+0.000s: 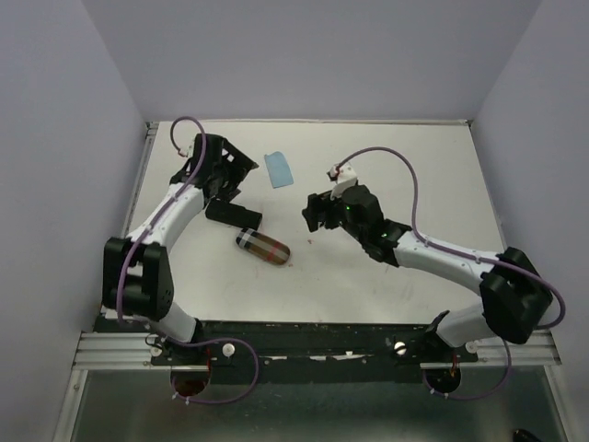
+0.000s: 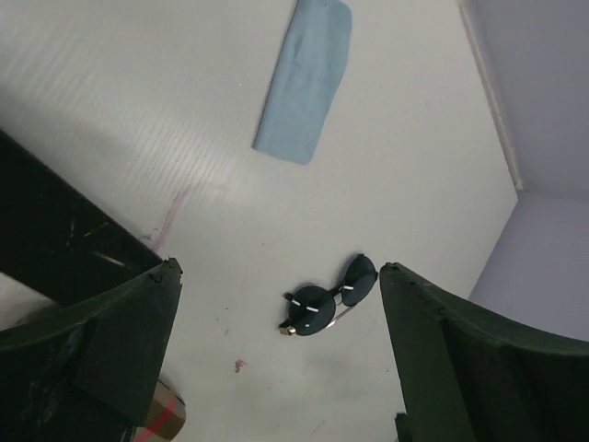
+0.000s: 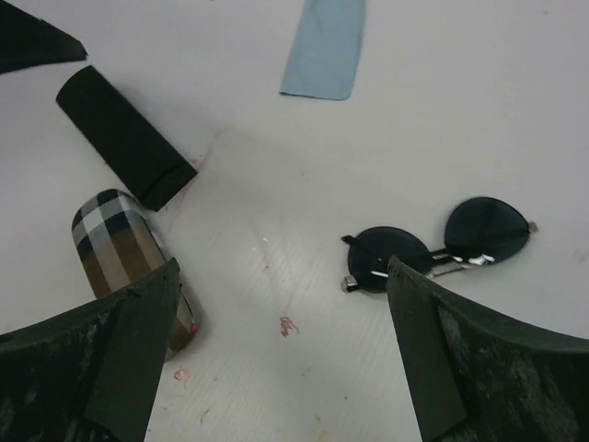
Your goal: Organize the sunglasses
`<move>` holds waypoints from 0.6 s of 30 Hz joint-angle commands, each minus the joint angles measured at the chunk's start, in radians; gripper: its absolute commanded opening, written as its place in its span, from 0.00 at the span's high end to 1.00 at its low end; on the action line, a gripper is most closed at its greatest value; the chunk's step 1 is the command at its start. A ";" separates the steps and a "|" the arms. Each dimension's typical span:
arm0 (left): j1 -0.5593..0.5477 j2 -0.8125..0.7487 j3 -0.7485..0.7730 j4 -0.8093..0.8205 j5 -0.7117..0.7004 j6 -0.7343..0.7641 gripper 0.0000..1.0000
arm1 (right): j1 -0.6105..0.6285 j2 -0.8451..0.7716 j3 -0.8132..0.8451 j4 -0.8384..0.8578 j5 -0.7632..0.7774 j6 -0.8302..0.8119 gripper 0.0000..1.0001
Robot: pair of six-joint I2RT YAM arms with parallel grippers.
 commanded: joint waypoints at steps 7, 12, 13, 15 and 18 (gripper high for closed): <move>0.120 -0.540 -0.399 -0.284 -0.309 0.018 0.01 | 0.084 0.533 0.461 -0.015 -0.514 -0.349 0.01; 0.126 -0.732 -0.557 -0.297 -0.361 -0.010 0.01 | 0.110 0.770 0.705 -0.090 -0.499 -0.454 0.01; 0.124 -0.763 -0.592 -0.297 -0.362 -0.017 0.01 | 0.112 0.797 0.738 -0.095 -0.492 -0.460 0.01; 0.127 -0.822 -0.643 -0.278 -0.369 -0.030 0.01 | 0.112 0.851 0.800 -0.095 -0.485 -0.470 0.01; 0.127 -0.887 -0.701 -0.271 -0.393 -0.054 0.01 | 0.112 0.943 0.898 -0.148 -0.513 -0.503 0.01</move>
